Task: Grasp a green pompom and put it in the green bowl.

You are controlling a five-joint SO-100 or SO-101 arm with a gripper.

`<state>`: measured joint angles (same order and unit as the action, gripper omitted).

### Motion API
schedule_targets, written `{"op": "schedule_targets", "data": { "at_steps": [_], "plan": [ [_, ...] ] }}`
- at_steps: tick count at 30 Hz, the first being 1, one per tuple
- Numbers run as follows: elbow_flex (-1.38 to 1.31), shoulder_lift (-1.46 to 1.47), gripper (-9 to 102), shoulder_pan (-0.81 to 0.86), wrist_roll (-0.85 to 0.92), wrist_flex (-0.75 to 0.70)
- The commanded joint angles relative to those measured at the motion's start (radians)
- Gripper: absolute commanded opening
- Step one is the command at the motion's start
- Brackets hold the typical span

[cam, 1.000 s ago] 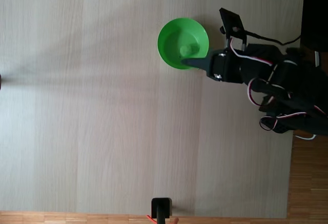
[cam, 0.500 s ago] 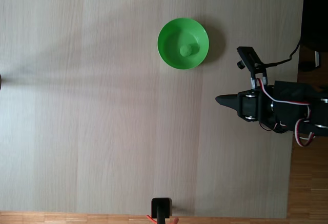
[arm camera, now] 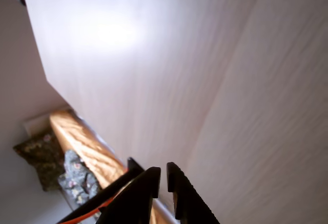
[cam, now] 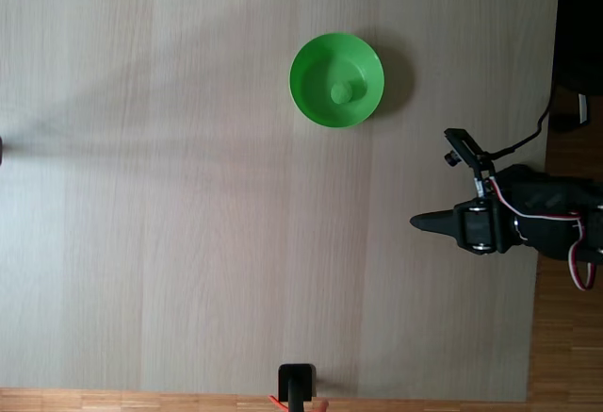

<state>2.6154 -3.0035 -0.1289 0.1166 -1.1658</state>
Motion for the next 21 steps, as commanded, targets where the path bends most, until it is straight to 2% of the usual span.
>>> {"op": "schedule_targets", "data": {
  "at_steps": [1, 9, 21],
  "plan": [
    [0.086, -0.092, 0, -0.015, -0.003, -0.003],
    [0.319, -0.336, 0, -0.015, -0.003, -0.006],
    [0.394, -0.35, 0, -0.011, -0.005, -0.002]
  ]
}}
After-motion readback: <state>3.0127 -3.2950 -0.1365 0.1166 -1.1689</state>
